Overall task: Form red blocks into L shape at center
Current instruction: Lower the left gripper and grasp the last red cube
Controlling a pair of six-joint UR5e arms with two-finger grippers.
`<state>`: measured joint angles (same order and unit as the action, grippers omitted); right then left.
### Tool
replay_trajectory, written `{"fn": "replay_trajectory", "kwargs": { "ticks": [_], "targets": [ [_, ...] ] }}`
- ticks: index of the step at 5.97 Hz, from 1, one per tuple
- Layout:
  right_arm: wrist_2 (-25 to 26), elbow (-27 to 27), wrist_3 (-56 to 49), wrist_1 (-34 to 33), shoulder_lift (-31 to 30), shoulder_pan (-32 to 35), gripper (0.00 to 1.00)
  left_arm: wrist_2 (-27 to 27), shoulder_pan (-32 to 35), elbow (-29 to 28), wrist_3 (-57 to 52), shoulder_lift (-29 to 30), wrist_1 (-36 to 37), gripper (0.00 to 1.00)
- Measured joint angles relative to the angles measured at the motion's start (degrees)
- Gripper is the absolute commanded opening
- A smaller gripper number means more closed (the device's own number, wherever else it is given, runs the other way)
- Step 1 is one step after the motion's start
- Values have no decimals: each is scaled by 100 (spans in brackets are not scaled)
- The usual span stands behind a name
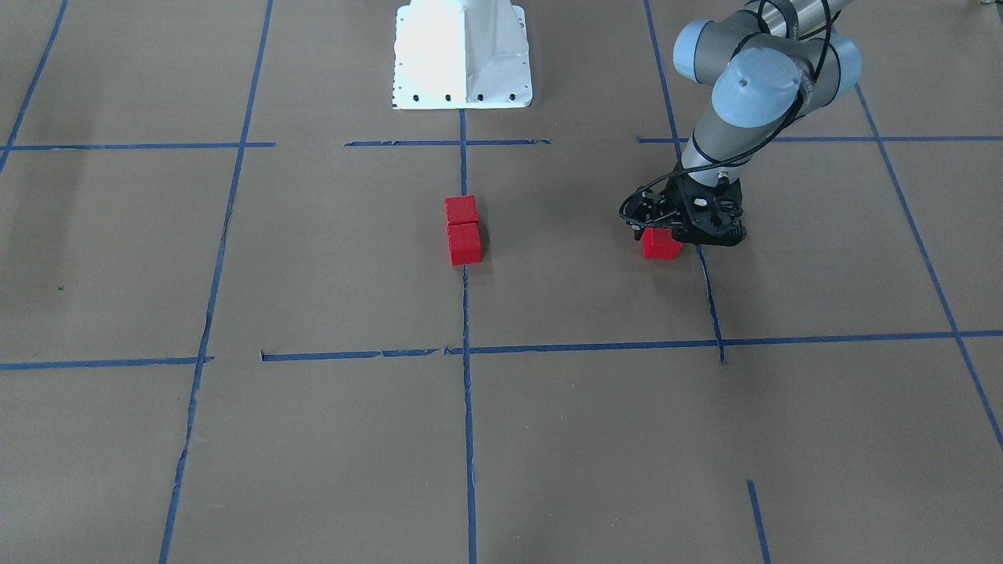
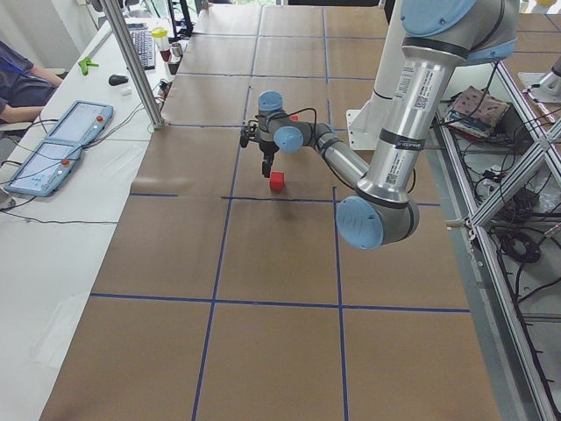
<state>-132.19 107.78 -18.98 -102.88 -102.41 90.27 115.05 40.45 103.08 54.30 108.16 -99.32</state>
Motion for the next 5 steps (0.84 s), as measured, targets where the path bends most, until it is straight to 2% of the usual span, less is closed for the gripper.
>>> {"fn": "replay_trajectory", "kwargs": {
  "ticks": [5],
  "targets": [
    [0, -3, 0, 5, -3, 0, 100, 0, -43, -419, 13, 45, -32, 100]
  ]
}}
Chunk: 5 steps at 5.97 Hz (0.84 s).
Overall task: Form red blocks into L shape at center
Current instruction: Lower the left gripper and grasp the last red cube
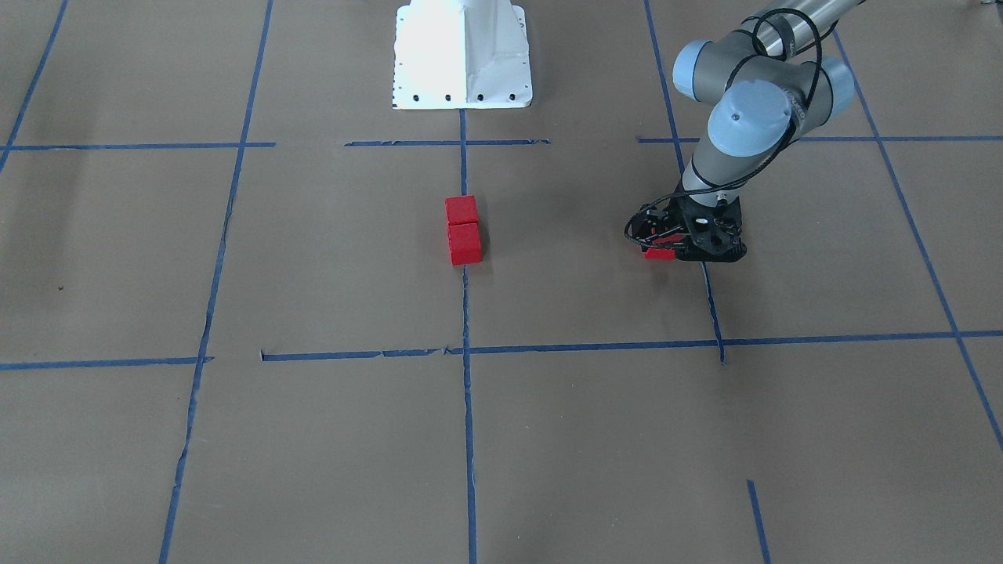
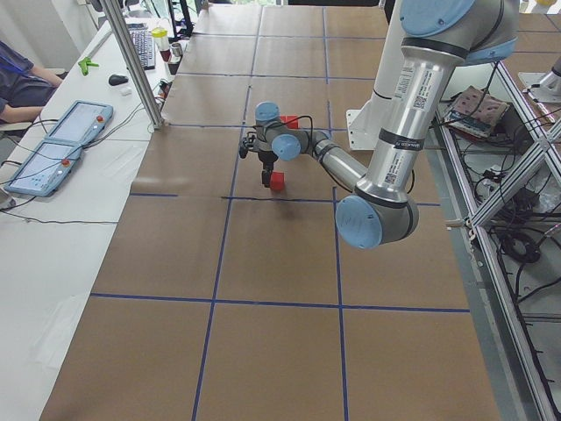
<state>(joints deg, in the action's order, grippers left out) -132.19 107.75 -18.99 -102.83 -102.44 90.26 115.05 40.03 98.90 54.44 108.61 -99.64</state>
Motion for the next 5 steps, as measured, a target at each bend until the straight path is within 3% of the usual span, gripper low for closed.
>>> {"fn": "replay_trajectory", "kwargs": {
  "ticks": [3, 4, 5],
  "targets": [
    [0, 0, 0, 0, -4, 0, 100, 2, -116, -124, 67, 28, -1, 100],
    [0, 0, 0, 0, -4, 0, 100, 7, -214, -130, 187, 37, -3, 92],
    [0, 0, 0, 0, -2, 0, 100, 8, -299, -133, 328, 55, -3, 75]
  ]
}}
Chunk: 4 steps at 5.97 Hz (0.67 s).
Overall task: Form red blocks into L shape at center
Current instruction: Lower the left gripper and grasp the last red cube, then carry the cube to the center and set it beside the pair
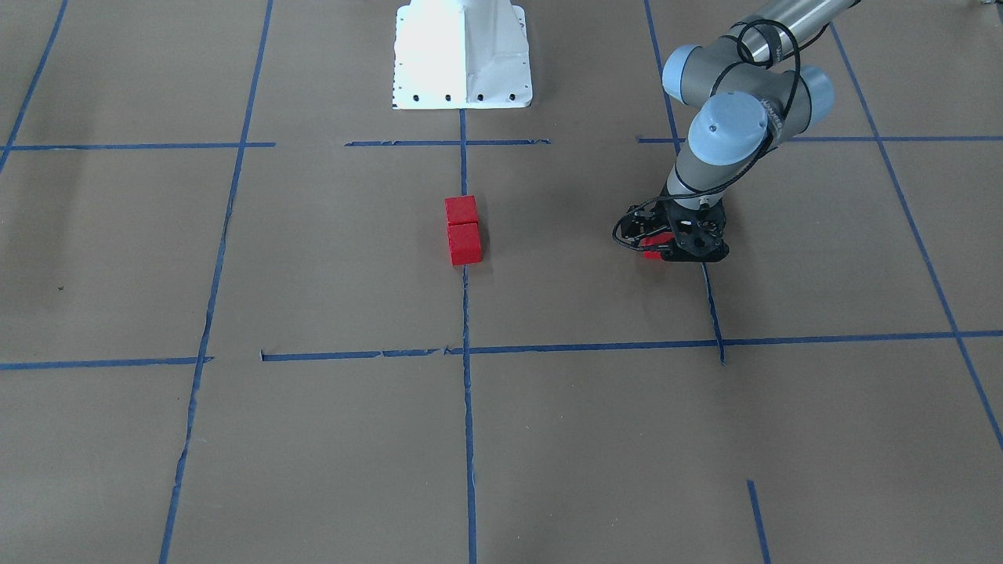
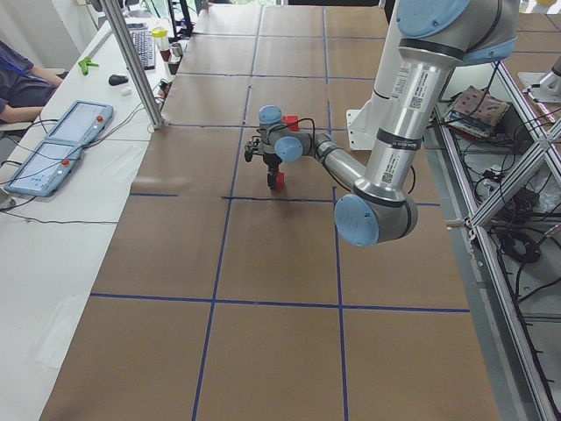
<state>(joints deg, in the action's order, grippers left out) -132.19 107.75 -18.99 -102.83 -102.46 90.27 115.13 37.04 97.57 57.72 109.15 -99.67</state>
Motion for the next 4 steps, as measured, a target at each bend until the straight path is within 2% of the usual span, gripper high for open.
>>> {"fn": "replay_trajectory", "kwargs": {
  "ticks": [1, 2, 4],
  "targets": [
    [0, 2, 0, 0, 1, 0, 100, -2, -31, -1, 115, 21, 0, 49],
    [0, 9, 2, 0, 1, 0, 100, -6, -40, 4, 227, 45, 0, 47],
    [0, 20, 8, 0, -2, 0, 100, -11, -23, 80, 677, 347, 32, 30]
  ]
}}
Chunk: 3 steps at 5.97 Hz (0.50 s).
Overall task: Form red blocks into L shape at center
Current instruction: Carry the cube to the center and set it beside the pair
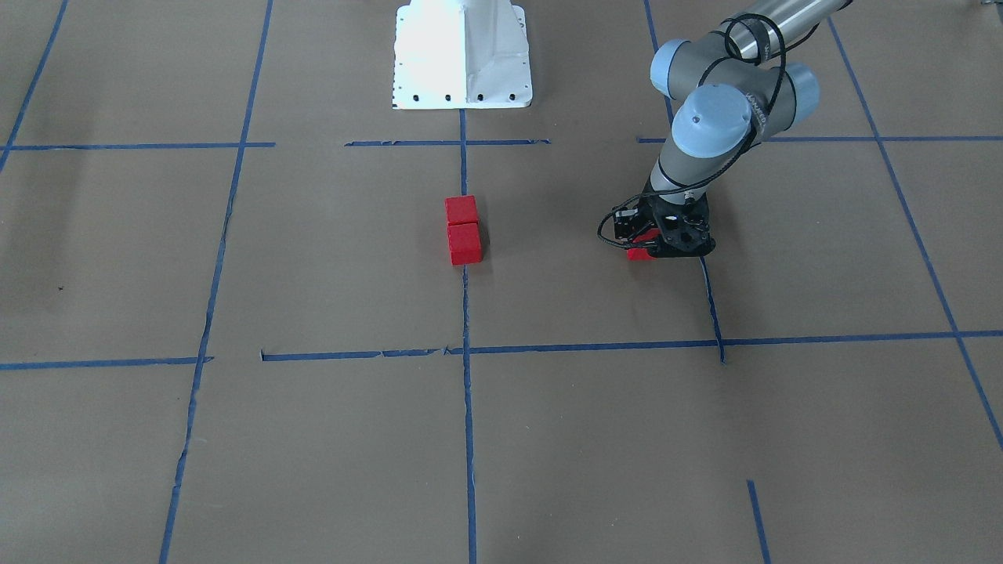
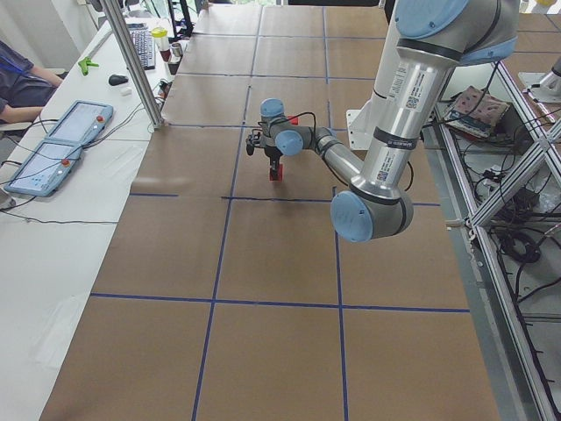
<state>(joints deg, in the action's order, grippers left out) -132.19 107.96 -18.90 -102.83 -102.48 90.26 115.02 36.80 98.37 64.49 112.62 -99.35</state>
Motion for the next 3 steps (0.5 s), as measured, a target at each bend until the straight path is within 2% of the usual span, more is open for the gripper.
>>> {"fn": "replay_trajectory", "kwargs": {
  "ticks": [2, 3],
  "targets": [
    [0, 0, 0, -4, 0, 0, 100, -227, -22, 36, 1320, 569, 40, 30],
    [0, -5, 1, -2, 0, 0, 100, -480, -120, 43, 2377, 829, 50, 30]
  ]
}}
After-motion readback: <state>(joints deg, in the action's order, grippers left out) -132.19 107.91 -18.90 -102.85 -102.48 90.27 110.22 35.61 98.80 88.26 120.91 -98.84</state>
